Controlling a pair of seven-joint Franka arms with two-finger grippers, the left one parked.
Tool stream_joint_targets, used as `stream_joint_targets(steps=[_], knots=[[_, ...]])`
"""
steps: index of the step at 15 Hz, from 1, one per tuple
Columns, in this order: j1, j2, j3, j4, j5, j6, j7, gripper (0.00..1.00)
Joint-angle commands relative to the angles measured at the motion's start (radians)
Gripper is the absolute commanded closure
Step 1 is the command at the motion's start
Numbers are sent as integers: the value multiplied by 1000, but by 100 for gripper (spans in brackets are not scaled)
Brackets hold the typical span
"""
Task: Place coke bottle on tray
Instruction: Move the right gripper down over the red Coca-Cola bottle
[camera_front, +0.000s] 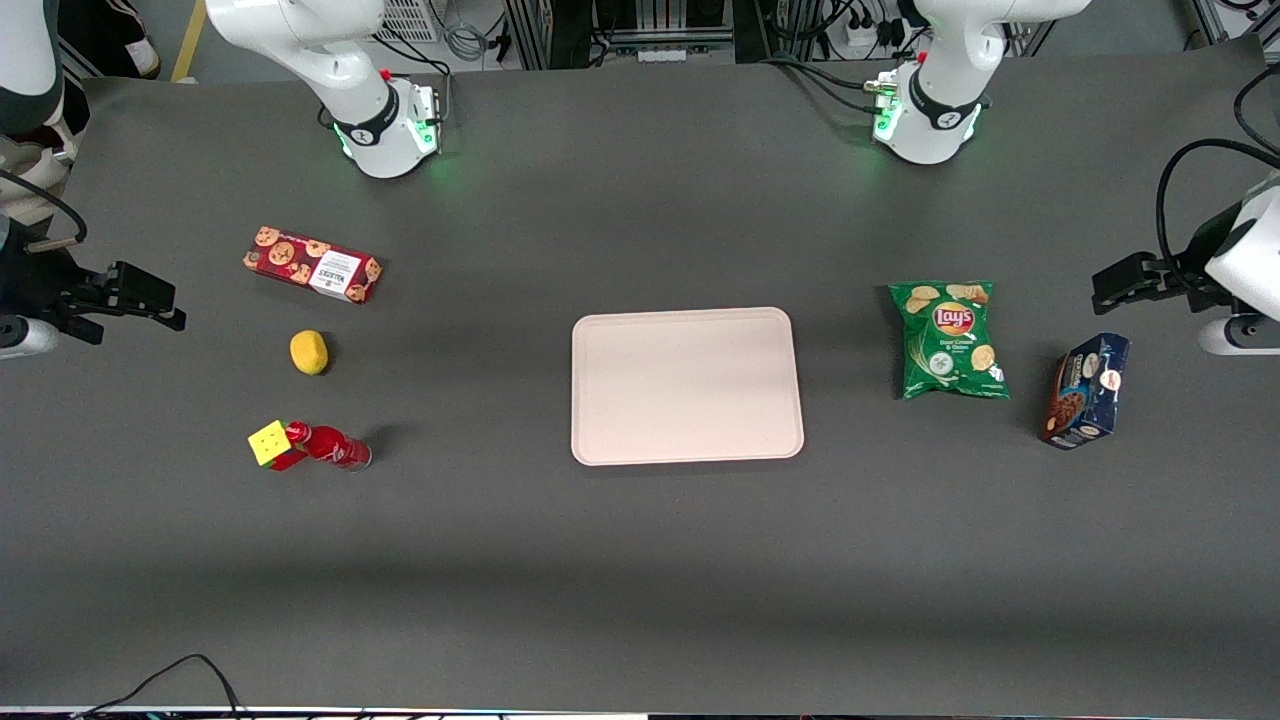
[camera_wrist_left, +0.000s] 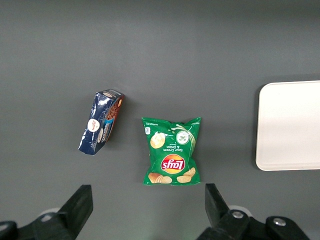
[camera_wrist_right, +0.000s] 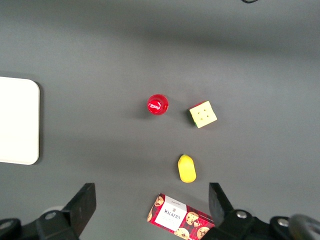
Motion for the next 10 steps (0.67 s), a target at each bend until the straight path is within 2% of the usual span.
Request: stream_joint_targets(steps=[1,7,10], knots=[[5,25,0,32,-17,-23,28,0],[14,67,10,21,-23,-13,38,0],[15,65,16,-98,-25,101,38,0]])
